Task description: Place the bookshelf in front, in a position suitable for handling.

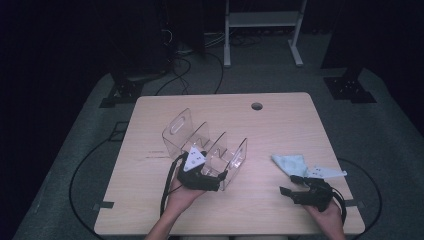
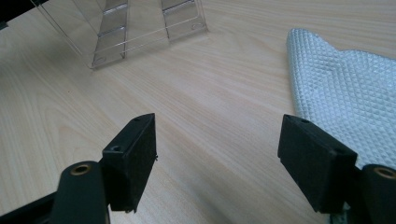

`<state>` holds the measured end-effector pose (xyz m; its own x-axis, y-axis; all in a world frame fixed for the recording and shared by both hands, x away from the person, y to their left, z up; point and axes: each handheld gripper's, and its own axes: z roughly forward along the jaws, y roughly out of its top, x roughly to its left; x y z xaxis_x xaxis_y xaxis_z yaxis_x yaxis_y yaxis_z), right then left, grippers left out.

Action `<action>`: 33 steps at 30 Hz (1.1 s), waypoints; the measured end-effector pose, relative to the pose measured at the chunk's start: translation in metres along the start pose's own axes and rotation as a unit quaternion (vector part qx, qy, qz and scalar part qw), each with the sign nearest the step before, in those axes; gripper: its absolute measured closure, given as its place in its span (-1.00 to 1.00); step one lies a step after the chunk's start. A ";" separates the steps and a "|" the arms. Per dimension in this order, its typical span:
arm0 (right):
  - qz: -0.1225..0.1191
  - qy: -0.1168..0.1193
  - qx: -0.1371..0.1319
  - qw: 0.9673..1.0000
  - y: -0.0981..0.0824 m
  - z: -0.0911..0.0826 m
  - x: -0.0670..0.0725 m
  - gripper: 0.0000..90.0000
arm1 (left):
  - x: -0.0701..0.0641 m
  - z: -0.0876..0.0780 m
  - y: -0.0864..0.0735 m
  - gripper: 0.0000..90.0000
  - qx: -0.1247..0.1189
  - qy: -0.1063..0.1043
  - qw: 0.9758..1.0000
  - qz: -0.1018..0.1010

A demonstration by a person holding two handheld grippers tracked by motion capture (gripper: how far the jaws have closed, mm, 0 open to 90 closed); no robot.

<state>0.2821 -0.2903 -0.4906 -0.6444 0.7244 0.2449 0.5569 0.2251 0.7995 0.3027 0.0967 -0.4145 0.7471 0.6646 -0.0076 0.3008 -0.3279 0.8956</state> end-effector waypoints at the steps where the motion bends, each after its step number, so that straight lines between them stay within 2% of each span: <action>1: 0.000 0.000 -0.001 1.000 0.000 0.000 0.000 -0.39 | 0.000 0.000 0.000 -0.92 0.000 -0.002 1.000 -0.001; 3: -0.001 0.000 -0.002 1.000 0.000 0.000 0.001 -0.39 | -0.001 -0.001 0.001 -0.93 -0.009 -0.007 1.000 -0.013; 6: 0.000 0.000 -0.002 1.000 0.000 -0.001 0.001 -0.39 | 0.000 -0.005 0.003 -0.94 -0.019 -0.012 1.000 -0.016; 11: 0.001 0.001 -0.001 1.000 0.000 0.000 0.000 -0.39 | 0.000 -0.014 0.008 -0.94 -0.034 -0.020 0.999 -0.007; 16: -0.001 0.002 -0.003 1.000 0.000 -0.001 0.001 -0.39 | 0.004 -0.021 0.011 -0.94 -0.043 -0.019 0.999 -0.007; 20: 0.001 0.002 -0.001 1.000 -0.001 -0.001 0.000 -0.39 | 0.013 -0.032 0.013 -0.95 -0.058 -0.015 0.998 -0.008; 21: 0.002 0.002 -0.001 1.000 -0.001 -0.001 0.000 -0.39 | 0.020 -0.038 0.013 -0.95 -0.064 -0.010 0.998 -0.010; 22: 0.002 0.002 -0.001 1.000 0.000 -0.001 0.000 -0.39 | 0.020 -0.038 0.013 -0.95 -0.064 -0.010 0.998 -0.010; 23: 0.000 0.002 0.000 1.000 -0.001 0.000 0.000 -0.39 | 0.026 -0.042 0.011 -0.95 -0.066 -0.001 0.998 -0.007; 27: -0.001 0.002 0.000 1.000 0.000 0.000 0.000 -0.39 | 0.035 -0.046 0.006 -0.95 -0.069 0.005 0.998 -0.009; 31: 0.000 0.001 -0.002 1.000 0.000 -0.001 0.000 -0.39 | 0.046 -0.048 -0.003 -0.95 -0.068 0.009 0.997 -0.026; 33: 0.001 0.001 -0.003 1.000 -0.001 -0.002 -0.001 -0.39 | 0.049 -0.047 -0.007 -0.95 -0.063 0.013 0.998 -0.027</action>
<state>0.2809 -0.2924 -0.4899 -0.6446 0.7233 0.2477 0.5547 0.2194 0.8026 0.3094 0.1632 -0.4008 0.7159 0.6966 -0.0467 0.2616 -0.2057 0.9430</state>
